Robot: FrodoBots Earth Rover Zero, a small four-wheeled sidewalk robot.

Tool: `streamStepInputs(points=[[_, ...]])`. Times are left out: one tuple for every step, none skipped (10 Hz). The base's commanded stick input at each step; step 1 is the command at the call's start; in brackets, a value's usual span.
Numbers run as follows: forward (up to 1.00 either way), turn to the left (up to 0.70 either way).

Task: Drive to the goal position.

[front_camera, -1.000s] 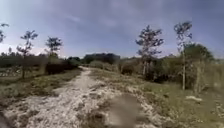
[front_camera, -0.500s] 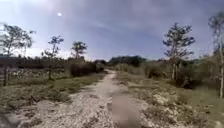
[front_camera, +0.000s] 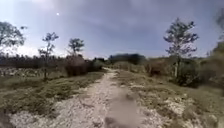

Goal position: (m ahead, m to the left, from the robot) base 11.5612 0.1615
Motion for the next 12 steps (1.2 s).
streamStepInputs(points=[[0.85,0.00],[0.85,0.00],[0.85,0.00],[0.85,0.00],[0.85,0.00],[0.85,0.00],[0.85,0.00],[0.85,0.00],[0.85,0.00],[0.85,0.00],[0.85,0.00],[0.85,0.00]])
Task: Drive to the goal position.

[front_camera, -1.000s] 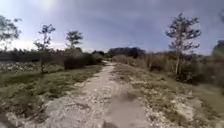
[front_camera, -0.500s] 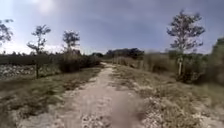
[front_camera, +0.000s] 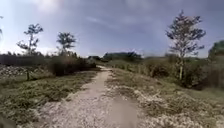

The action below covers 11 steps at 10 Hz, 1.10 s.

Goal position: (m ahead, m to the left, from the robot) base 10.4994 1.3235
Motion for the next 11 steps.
streamStepInputs(points=[[0.85,0.00],[0.85,0.00],[0.85,0.00],[0.85,0.00],[0.85,0.00],[0.85,0.00],[0.85,0.00],[0.85,0.00],[0.85,0.00],[0.85,0.00],[0.85,0.00]])
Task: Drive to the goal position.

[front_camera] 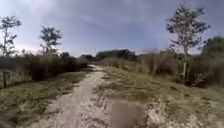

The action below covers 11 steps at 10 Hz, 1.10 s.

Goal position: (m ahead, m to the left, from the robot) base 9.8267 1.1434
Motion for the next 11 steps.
streamStepInputs(points=[[0.85,0.00],[0.85,0.00],[0.85,0.00],[0.85,0.00],[0.85,0.00],[0.85,0.00],[0.85,0.00],[0.85,0.00],[0.85,0.00],[0.85,0.00],[0.85,0.00]])
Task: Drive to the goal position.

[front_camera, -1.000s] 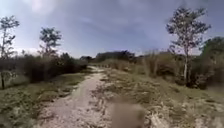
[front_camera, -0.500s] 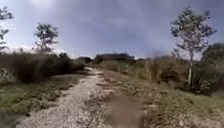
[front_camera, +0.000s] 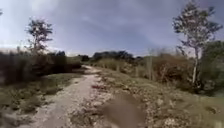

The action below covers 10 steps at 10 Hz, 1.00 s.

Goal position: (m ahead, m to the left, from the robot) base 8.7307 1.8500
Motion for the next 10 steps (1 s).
streamStepInputs(points=[[0.85,0.00],[0.85,0.00],[0.85,0.00],[0.85,0.00],[0.85,0.00],[0.85,0.08],[0.85,0.19],[0.85,0.30],[0.85,0.34],[0.85,0.34]])
